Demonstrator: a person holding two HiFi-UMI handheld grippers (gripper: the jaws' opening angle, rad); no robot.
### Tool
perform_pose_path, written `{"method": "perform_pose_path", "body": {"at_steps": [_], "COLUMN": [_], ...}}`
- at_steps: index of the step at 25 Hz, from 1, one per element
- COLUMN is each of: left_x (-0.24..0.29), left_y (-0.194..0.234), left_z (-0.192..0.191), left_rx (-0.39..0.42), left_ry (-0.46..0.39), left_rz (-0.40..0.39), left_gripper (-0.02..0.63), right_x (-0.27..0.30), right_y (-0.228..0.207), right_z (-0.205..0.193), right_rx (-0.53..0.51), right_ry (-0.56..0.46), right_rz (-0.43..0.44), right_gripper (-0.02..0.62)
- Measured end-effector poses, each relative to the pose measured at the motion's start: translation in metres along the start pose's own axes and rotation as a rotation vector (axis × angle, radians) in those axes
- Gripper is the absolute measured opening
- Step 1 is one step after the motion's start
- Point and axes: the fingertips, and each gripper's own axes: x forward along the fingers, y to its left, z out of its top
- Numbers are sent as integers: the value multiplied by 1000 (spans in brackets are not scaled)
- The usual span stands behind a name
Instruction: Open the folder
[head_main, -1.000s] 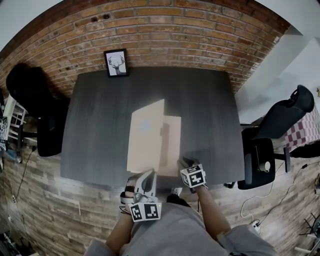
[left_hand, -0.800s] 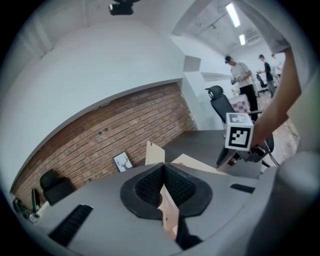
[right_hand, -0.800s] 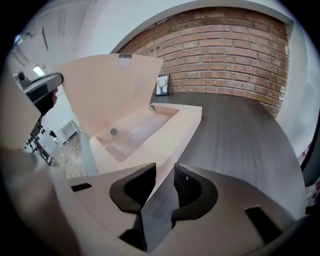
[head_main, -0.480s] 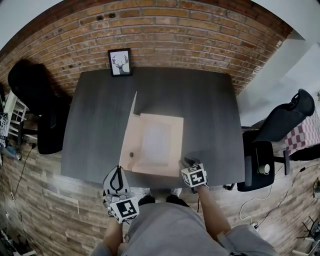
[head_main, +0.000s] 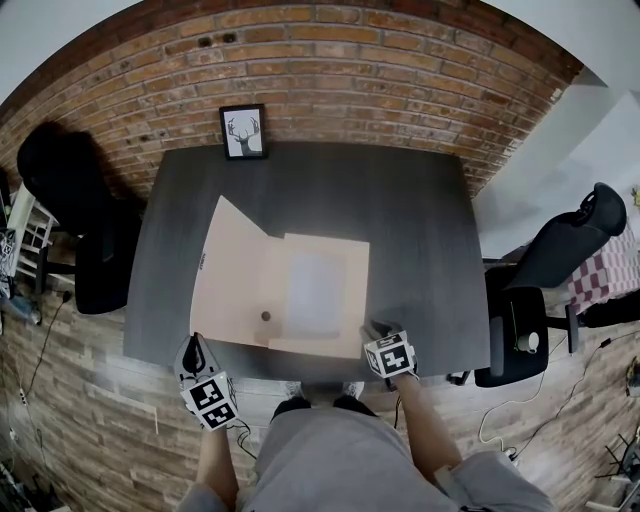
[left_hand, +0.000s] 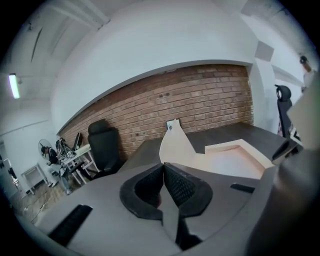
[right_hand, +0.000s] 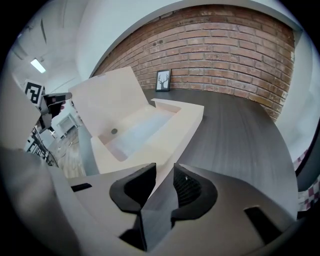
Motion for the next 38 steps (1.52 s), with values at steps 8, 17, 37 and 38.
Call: {"method": "perform_pose_path", "body": {"at_steps": [8,17,37,38], "left_x": [39,74,70,69], "left_y": [46,68,73,74], "left_z": [-51,-103,-99,-98], "left_rx": [-137,-153,-141,-138], "left_ry": [146,292,239,238], "left_rz": [74,134,149,159], "left_gripper": [8,14,65,75], "right_x": [-1,-1,-1,-1], "right_y": [-2,-2,-2,-1], "right_z": [0,0,1,1], "right_rx": [-1,7,-29,-32], "right_ry": [4,3,27,26], "right_rz": [-28,-34,-26,-28], "right_gripper": [89,89,89,89]}}
